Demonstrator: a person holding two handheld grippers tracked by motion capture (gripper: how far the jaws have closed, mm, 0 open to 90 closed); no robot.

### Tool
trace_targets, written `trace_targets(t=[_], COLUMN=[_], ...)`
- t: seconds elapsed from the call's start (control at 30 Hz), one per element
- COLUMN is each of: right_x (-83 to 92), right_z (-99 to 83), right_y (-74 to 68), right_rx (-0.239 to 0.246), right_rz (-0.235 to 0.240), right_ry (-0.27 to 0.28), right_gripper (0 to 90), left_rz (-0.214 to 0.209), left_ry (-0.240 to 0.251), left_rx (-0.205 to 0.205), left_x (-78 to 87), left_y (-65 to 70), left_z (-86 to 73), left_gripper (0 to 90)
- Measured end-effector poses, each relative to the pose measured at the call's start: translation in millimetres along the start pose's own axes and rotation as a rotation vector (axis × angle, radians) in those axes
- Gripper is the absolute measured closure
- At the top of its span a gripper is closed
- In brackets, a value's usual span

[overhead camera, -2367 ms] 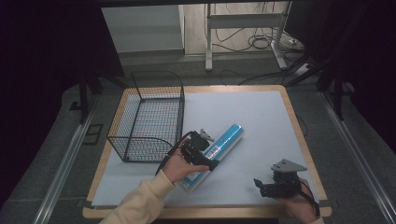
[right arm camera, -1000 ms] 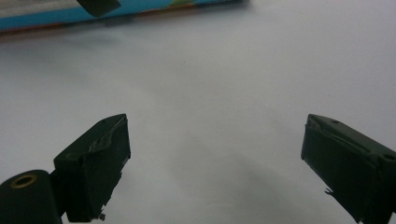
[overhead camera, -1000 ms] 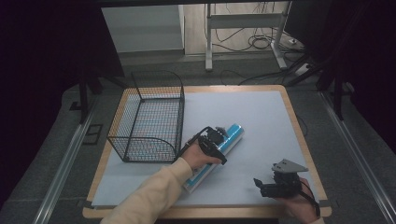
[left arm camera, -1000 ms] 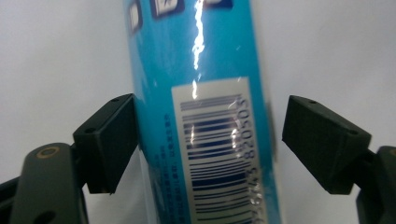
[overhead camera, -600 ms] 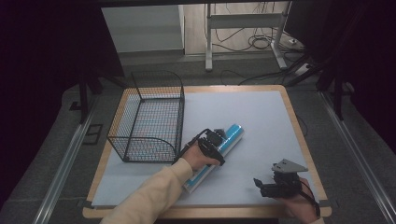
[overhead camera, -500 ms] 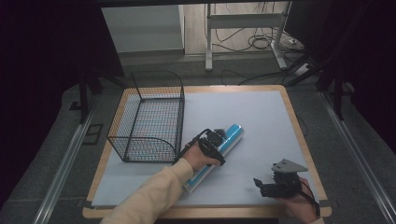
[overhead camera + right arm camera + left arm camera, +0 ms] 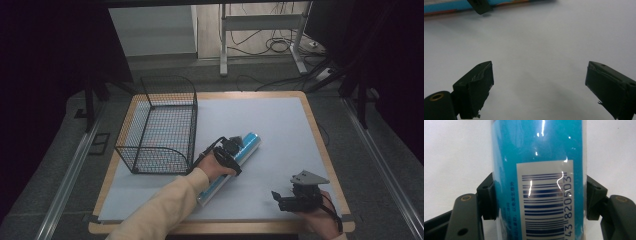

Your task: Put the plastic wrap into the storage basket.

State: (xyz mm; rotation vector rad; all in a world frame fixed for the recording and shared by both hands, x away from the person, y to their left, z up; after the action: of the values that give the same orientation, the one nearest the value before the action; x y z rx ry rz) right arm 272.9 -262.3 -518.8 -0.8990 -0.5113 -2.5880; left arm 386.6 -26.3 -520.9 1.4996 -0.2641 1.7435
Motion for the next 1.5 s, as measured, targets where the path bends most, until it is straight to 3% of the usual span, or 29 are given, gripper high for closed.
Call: trace_targets(t=[0.17,0.23,0.3,0.4,0.53,0.67,0.77,1.5], right_x=[-0.2,-0.2,0.3,0.7,0.6,0.7,0.3,0.3], right_z=[-0.1,0.0,0.1,0.1,0.1,0.3,0.1,-0.4], right_y=[0.5,0.8,1.0,1.4,1.7,1.4,1.3,3.9], right_rx=[-0.001,-0.002,-0.002,-0.002,-0.002,-0.003,-0.003,-0.009], right_rz=[-0.001,-0.002,-0.002,-0.004,-0.003,-0.005,-0.004,-0.006], right_ry=[-0.001,0.001,0.001,0.004,0.003,0.004,0.000,0.005], right_gripper=[8.0,8.1,8.1,8.1,8.1,8.1,8.1,8.1], left_rz=[-0.010,0.002,0.023,0.005,0.015,0.002,0.015,0.020], left_ry=[-0.018,-0.036,-0.022,-0.031,-0.042,-0.040,-0.057,-0.018], left_rx=[0.007,-0.007,-0.011,-0.013,-0.049,-0.051,-0.076,-0.135], left_x=[0.9,2.0,4.4,10.5,22.1,27.3,34.7,76.6], left_y=[-1.1,-2.1,-2.0,-2.9,1.6,4.0,7.5,21.4], left_z=[2.1,3.4,5.3,7.6,11.1,13.8,17.6,44.7], left_gripper=[30.9,31.0,31.1,31.1,31.1,31.2,31.2,31.2])
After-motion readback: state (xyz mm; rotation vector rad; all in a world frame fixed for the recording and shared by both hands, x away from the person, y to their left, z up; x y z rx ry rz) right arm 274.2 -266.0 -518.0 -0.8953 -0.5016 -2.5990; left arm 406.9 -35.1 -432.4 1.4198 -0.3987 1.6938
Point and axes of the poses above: each handheld gripper's, and its own axes: x roughly backward along the jaws, z roughly out of its top, y roughly to its right, the point moved 2 cm from there along -x, roughly forward along the jaws, and after that the axes turned 13 degrees about -z, right-handed, at the moved point
